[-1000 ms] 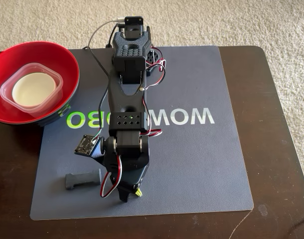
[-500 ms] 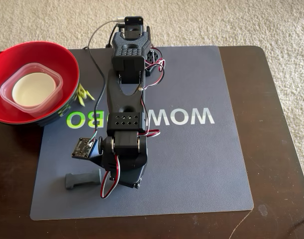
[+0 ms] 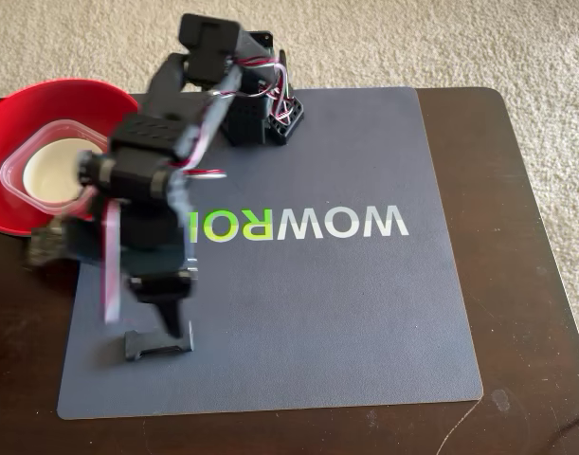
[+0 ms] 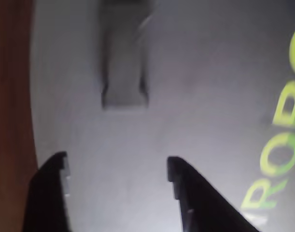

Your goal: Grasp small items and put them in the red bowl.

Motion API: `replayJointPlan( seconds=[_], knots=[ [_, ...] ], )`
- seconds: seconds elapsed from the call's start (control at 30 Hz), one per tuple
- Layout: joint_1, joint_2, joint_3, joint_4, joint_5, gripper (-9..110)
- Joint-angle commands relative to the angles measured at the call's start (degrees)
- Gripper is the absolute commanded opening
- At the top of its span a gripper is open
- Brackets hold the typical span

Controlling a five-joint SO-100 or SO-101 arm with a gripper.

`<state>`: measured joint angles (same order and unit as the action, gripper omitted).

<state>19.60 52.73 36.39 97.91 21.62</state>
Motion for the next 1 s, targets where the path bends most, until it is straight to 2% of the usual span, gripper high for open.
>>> replayJointPlan(
  seconds=[0.0, 0.17, 0.4, 0.53, 0.63, 0.87, 0.97],
  knots=[
    [6.1, -5.7, -8.5, -0.5, 3.2, 28],
    [7.3, -16.4, -16.3, -0.6, 4.4, 28],
    [2.6, -24.1, -22.0, -0.5, 4.4, 22],
    [0.6, -27.6, -23.8, -0.3, 4.1, 5],
    [0.2, -27.9, -23.6, -0.1, 4.0, 0],
    [0.9, -27.2, -23.9, -0.2, 5.2, 1],
    [0.5, -27.3, -23.6, 0.0, 5.7, 21]
  ],
)
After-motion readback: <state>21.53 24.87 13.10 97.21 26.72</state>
